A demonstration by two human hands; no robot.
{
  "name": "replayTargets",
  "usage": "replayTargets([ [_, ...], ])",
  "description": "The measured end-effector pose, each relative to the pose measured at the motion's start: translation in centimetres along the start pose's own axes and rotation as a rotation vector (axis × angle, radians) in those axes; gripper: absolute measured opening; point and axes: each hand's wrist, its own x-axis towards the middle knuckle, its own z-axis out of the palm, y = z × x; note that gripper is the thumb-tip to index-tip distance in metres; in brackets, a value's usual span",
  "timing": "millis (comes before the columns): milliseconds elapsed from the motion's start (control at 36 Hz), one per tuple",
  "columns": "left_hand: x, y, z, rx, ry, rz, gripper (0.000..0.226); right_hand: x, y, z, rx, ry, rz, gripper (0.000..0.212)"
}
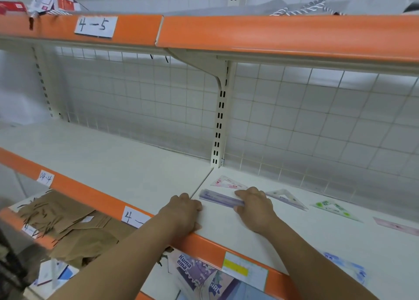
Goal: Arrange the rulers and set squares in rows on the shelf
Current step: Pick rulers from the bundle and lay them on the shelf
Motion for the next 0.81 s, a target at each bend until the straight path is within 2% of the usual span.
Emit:
replayTargets([
  [111, 0.0, -0.1, -0.1, -0.009, -0.001, -0.007, 0.051, -0.8, 0.3, -0.5, 0.064, 0.053, 0.001, 0.050],
  [278, 0.0, 1.3, -0.5, -0.003, 0.006, -0.005, 0.048, -2.7, 2.8, -1.8, 0.084, 0.105, 0.061, 0.043],
  [417, 0.0, 5.1, -0.1, 0.043, -0.014, 0.116, 0.043, -5.0, 5.5, -3.1, 0.075, 0.097, 0.167, 0.039],
  [611, 0.0, 10.2, 1.4, 0.026, -0.069, 0.253, 0.057, -8.7, 9.4, -4.9, 0.114, 0.089, 0.279, 0.021],
  [667, -0.2, 11.1, 1.6, 0.020, -0.079, 0.278, 0.060, -9.6, 10.3, -5.4, 0.109, 0.066, 0.293, 0.011],
  [722, -0.2, 11.8, 1.8, 0.016, -0.094, 0.295, 0.065, -10.6, 10.9, -5.9, 0.102, 0.009, 0.313, 0.017],
  [778, -0.4, 12.2, 2.0, 0.017, -0.111, 0.297, 0.071, -11.3, 11.3, -6.2, 0.080, -0.068, 0.328, 0.003],
  [806, -0.5, 12.3, 1.9, 0.022, -0.113, 0.296, 0.073, -11.5, 11.6, -6.1, 0.065, -0.102, 0.340, 0.015],
])
